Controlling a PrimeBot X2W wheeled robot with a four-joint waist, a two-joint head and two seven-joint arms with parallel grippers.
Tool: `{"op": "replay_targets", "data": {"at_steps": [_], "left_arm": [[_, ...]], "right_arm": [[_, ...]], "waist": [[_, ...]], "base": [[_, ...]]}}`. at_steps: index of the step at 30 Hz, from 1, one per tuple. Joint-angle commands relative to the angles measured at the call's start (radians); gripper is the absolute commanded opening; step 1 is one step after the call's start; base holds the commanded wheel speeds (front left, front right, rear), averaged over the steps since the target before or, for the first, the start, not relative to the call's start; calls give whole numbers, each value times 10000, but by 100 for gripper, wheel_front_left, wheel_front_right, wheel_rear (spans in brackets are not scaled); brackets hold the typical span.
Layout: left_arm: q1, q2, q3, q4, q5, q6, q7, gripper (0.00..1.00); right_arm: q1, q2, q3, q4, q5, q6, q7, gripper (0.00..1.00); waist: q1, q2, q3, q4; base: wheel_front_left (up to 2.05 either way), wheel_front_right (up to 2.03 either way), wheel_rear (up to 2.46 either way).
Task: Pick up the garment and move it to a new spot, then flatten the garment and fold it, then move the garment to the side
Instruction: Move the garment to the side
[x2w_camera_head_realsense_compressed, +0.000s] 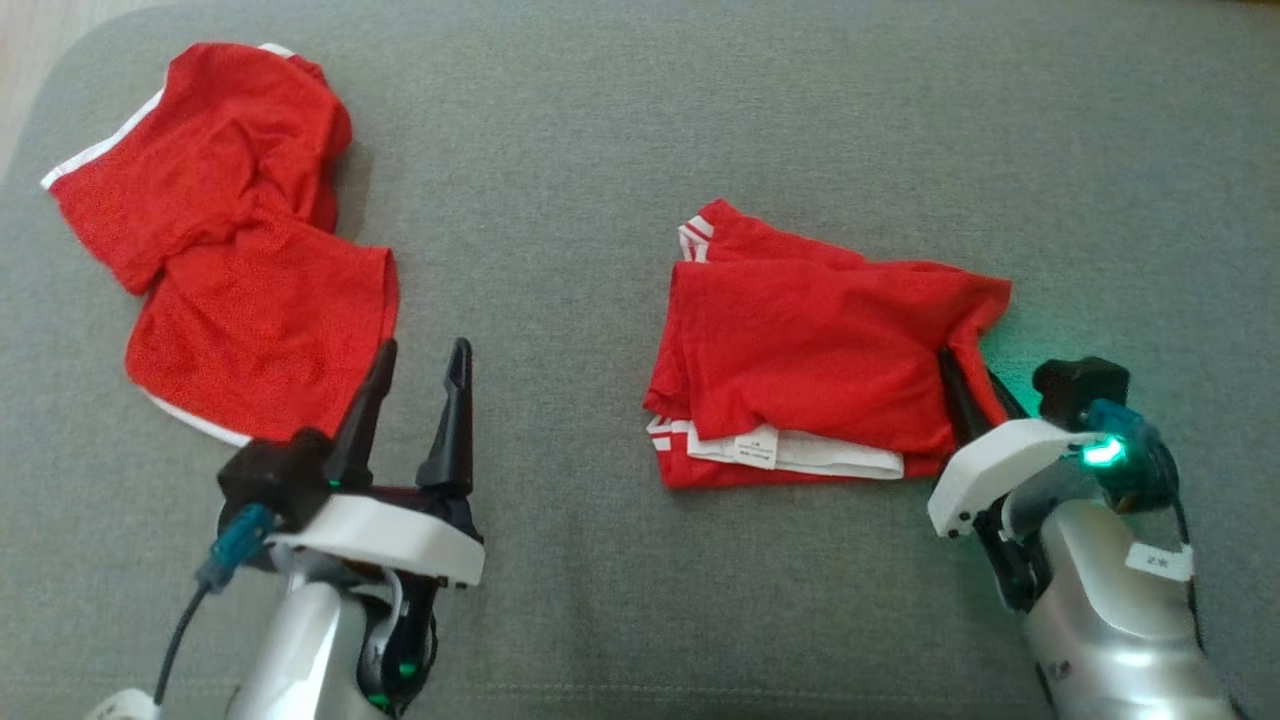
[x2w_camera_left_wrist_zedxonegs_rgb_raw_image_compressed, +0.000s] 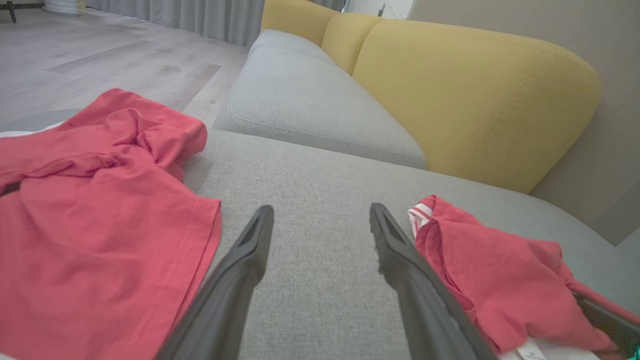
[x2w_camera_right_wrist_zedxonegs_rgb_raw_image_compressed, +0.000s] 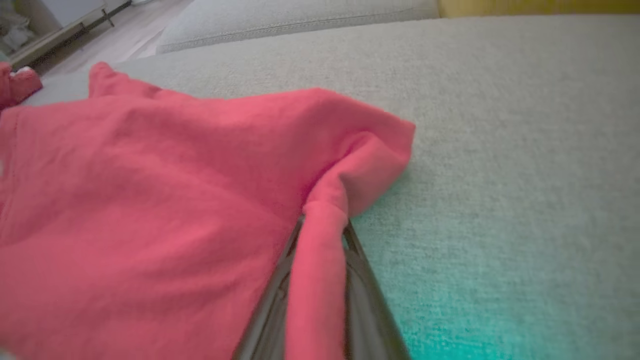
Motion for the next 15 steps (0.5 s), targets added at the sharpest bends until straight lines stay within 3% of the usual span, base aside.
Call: {"op": "replay_targets", "data": {"at_steps": [1, 7, 15], "left_arm": [[-451, 79, 422, -323, 57, -6, -53, 100], [-547, 79, 531, -420, 106, -32, -53, 100], [-1003, 79, 506, -610, 197, -135, -53, 100]], "right_arm": [[-263, -121, 403, -159, -400, 19, -208, 0], [-838, -1011, 1025, -629, -1606, 19, -546, 0], [-1931, -3100, 626, -1217, -1931, 19, 386, 0]], "waist": [[0, 0, -13, -96], [0, 0, 73, -508], [0, 0, 791, -866]], "base": [[0, 0, 0], [0, 0, 0], [0, 0, 0]]}}
